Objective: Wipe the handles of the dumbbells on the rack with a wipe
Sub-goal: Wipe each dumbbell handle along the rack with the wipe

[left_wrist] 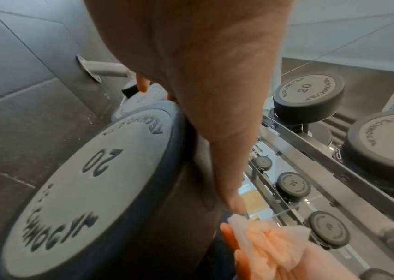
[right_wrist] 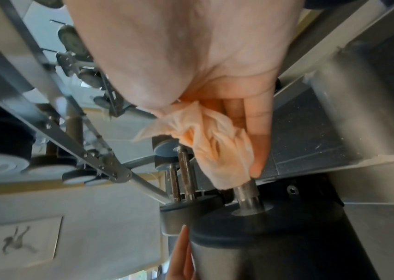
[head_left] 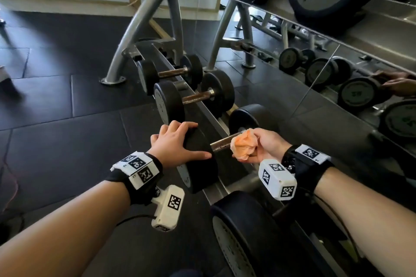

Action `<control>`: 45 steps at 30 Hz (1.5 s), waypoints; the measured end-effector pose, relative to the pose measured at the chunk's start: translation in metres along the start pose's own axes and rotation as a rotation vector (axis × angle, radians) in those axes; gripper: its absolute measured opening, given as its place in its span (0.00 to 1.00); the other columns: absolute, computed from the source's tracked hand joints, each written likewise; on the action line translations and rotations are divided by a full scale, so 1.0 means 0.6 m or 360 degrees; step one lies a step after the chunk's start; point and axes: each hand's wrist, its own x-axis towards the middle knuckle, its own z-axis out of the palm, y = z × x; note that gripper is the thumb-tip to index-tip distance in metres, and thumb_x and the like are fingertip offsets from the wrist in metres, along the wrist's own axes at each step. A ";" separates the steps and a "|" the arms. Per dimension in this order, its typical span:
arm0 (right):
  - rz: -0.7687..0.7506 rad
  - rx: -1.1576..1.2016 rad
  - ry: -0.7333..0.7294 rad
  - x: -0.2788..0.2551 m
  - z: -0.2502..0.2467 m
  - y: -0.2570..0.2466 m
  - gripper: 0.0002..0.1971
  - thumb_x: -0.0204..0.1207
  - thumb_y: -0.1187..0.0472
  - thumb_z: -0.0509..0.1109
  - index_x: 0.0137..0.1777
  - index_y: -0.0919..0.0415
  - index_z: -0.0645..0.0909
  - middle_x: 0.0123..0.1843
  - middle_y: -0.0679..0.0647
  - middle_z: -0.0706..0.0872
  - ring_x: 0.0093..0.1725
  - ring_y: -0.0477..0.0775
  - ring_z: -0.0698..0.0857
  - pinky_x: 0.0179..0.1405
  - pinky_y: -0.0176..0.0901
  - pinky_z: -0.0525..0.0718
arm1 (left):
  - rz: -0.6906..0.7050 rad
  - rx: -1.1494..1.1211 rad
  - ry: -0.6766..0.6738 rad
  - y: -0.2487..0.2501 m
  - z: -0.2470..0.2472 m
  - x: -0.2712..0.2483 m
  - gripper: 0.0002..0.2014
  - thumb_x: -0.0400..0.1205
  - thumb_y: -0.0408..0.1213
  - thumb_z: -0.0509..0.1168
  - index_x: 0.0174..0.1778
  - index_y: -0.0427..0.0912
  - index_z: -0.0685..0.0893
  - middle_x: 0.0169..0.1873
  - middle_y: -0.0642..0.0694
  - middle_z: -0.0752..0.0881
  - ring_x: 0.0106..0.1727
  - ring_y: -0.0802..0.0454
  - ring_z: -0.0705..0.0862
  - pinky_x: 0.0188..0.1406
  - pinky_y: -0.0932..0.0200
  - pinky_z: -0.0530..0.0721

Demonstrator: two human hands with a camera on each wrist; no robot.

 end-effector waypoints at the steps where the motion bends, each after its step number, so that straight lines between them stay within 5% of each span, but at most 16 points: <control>1: 0.0029 0.0063 0.0022 -0.002 0.000 -0.001 0.20 0.88 0.54 0.56 0.63 0.70 0.81 0.54 0.71 0.88 0.54 0.70 0.89 0.39 0.58 0.90 | 0.0004 -0.0025 -0.0021 -0.002 -0.006 0.007 0.45 0.62 0.79 0.66 0.74 0.71 0.63 0.67 0.57 0.69 0.72 0.50 0.63 0.72 0.40 0.63; 5: 0.0213 0.0418 0.0220 -0.004 0.013 0.000 0.14 0.87 0.60 0.61 0.58 0.73 0.80 0.48 0.69 0.85 0.41 0.66 0.89 0.36 0.61 0.92 | 0.0045 -0.0019 -0.0275 -0.009 -0.042 0.036 0.37 0.67 0.68 0.73 0.72 0.69 0.68 0.64 0.57 0.71 0.71 0.49 0.67 0.70 0.40 0.66; 7: 0.0209 0.0156 0.0420 0.000 0.011 0.006 0.13 0.78 0.68 0.71 0.59 0.76 0.84 0.48 0.64 0.84 0.45 0.61 0.84 0.61 0.55 0.87 | 0.0024 -0.0068 -0.0430 -0.008 -0.065 0.053 0.36 0.68 0.60 0.77 0.71 0.67 0.71 0.61 0.56 0.72 0.69 0.48 0.69 0.71 0.40 0.69; 9: 0.0191 -0.0130 0.0552 0.005 0.019 0.011 0.05 0.76 0.69 0.73 0.49 0.69 0.86 0.42 0.57 0.85 0.47 0.55 0.82 0.67 0.48 0.83 | 0.0024 -0.0107 -0.0527 -0.003 -0.079 0.070 0.35 0.67 0.54 0.81 0.70 0.63 0.75 0.58 0.54 0.74 0.66 0.47 0.72 0.71 0.41 0.73; 11: 0.0172 -0.0105 0.0744 0.018 0.042 0.020 0.04 0.82 0.66 0.67 0.50 0.65 0.83 0.37 0.54 0.88 0.42 0.52 0.83 0.47 0.37 0.88 | 0.0053 -0.0096 -0.0552 0.002 -0.084 0.079 0.35 0.64 0.52 0.83 0.68 0.59 0.78 0.56 0.54 0.75 0.63 0.47 0.75 0.68 0.47 0.76; 13: 0.0103 0.0127 0.0951 0.044 0.064 0.037 0.11 0.84 0.62 0.66 0.58 0.69 0.85 0.46 0.63 0.90 0.38 0.53 0.84 0.32 0.32 0.85 | 0.0080 -0.0117 -0.0550 0.000 -0.085 0.085 0.36 0.62 0.52 0.84 0.66 0.58 0.79 0.53 0.55 0.76 0.60 0.50 0.77 0.62 0.55 0.77; 16: 0.0060 0.0400 0.1260 0.073 0.089 0.053 0.15 0.82 0.58 0.72 0.64 0.66 0.86 0.56 0.64 0.90 0.49 0.61 0.89 0.56 0.48 0.88 | 0.0088 -0.0155 -0.0526 -0.009 -0.087 0.088 0.40 0.58 0.55 0.85 0.68 0.56 0.80 0.52 0.60 0.77 0.55 0.58 0.78 0.54 0.63 0.74; 19: -0.0012 0.0307 0.1190 0.070 0.114 0.047 0.15 0.83 0.63 0.70 0.68 0.62 0.83 0.50 0.54 0.87 0.43 0.51 0.85 0.48 0.40 0.86 | 0.0062 -0.0143 -0.0555 -0.011 -0.089 0.094 0.43 0.57 0.54 0.85 0.70 0.55 0.81 0.50 0.63 0.75 0.49 0.62 0.74 0.50 0.67 0.72; 21: -0.0022 0.0186 0.1259 0.056 0.139 0.045 0.13 0.79 0.66 0.73 0.63 0.64 0.87 0.50 0.61 0.91 0.42 0.54 0.88 0.51 0.44 0.89 | 0.0041 -0.0143 -0.0599 -0.007 -0.089 0.100 0.43 0.57 0.53 0.86 0.70 0.54 0.82 0.48 0.62 0.74 0.49 0.61 0.74 0.49 0.66 0.73; 24: 0.0017 -0.0017 0.1203 0.028 0.178 0.054 0.10 0.77 0.67 0.76 0.57 0.68 0.90 0.44 0.58 0.93 0.31 0.39 0.86 0.34 0.21 0.81 | -0.0010 -0.0150 -0.0688 -0.004 -0.092 0.108 0.41 0.58 0.50 0.86 0.69 0.53 0.84 0.44 0.60 0.72 0.50 0.57 0.75 0.53 0.63 0.76; 27: 0.0091 -0.0277 0.0887 0.007 0.193 0.057 0.12 0.78 0.67 0.75 0.60 0.70 0.88 0.50 0.57 0.92 0.47 0.44 0.86 0.40 0.16 0.77 | 0.0020 -0.0119 -0.0786 -0.003 -0.103 0.113 0.38 0.62 0.51 0.84 0.69 0.54 0.83 0.46 0.54 0.73 0.55 0.50 0.78 0.56 0.58 0.78; 31: 0.0170 -0.0388 0.1160 0.013 0.146 0.031 0.12 0.79 0.64 0.73 0.61 0.59 0.89 0.54 0.54 0.93 0.56 0.54 0.89 0.66 0.43 0.83 | 0.0033 -0.0135 -0.0846 -0.006 -0.105 0.114 0.36 0.65 0.51 0.83 0.71 0.54 0.82 0.52 0.48 0.74 0.59 0.46 0.76 0.60 0.55 0.78; 35: 0.0212 -0.0342 0.1374 0.033 0.125 0.009 0.05 0.75 0.44 0.72 0.45 0.31 0.90 0.36 0.30 0.89 0.49 0.42 0.88 0.54 0.33 0.83 | 0.0000 -0.0197 -0.0815 -0.013 -0.099 0.109 0.36 0.65 0.50 0.83 0.72 0.55 0.81 0.52 0.49 0.75 0.59 0.47 0.76 0.61 0.57 0.76; 40: 0.0070 -0.0292 0.1291 0.049 0.166 0.056 0.14 0.80 0.66 0.73 0.65 0.64 0.87 0.58 0.61 0.90 0.55 0.52 0.86 0.47 0.16 0.76 | -0.0052 -0.0210 -0.0808 -0.013 -0.094 0.111 0.37 0.65 0.50 0.83 0.72 0.57 0.81 0.50 0.52 0.74 0.59 0.47 0.76 0.60 0.57 0.76; 43: 0.0186 -0.0248 0.0937 0.026 0.174 0.078 0.15 0.83 0.69 0.69 0.68 0.69 0.83 0.60 0.62 0.90 0.51 0.47 0.87 0.42 0.15 0.77 | -0.0083 -0.0187 -0.0810 -0.008 -0.098 0.109 0.37 0.65 0.50 0.83 0.72 0.57 0.81 0.50 0.52 0.74 0.59 0.47 0.76 0.60 0.57 0.76; 45: 0.0175 -0.0158 0.0967 0.021 0.156 0.072 0.15 0.81 0.71 0.69 0.67 0.67 0.85 0.56 0.57 0.91 0.44 0.39 0.88 0.40 0.18 0.80 | -0.0095 -0.0205 -0.0806 -0.006 -0.101 0.107 0.37 0.65 0.49 0.83 0.72 0.57 0.81 0.51 0.51 0.75 0.57 0.47 0.76 0.57 0.59 0.75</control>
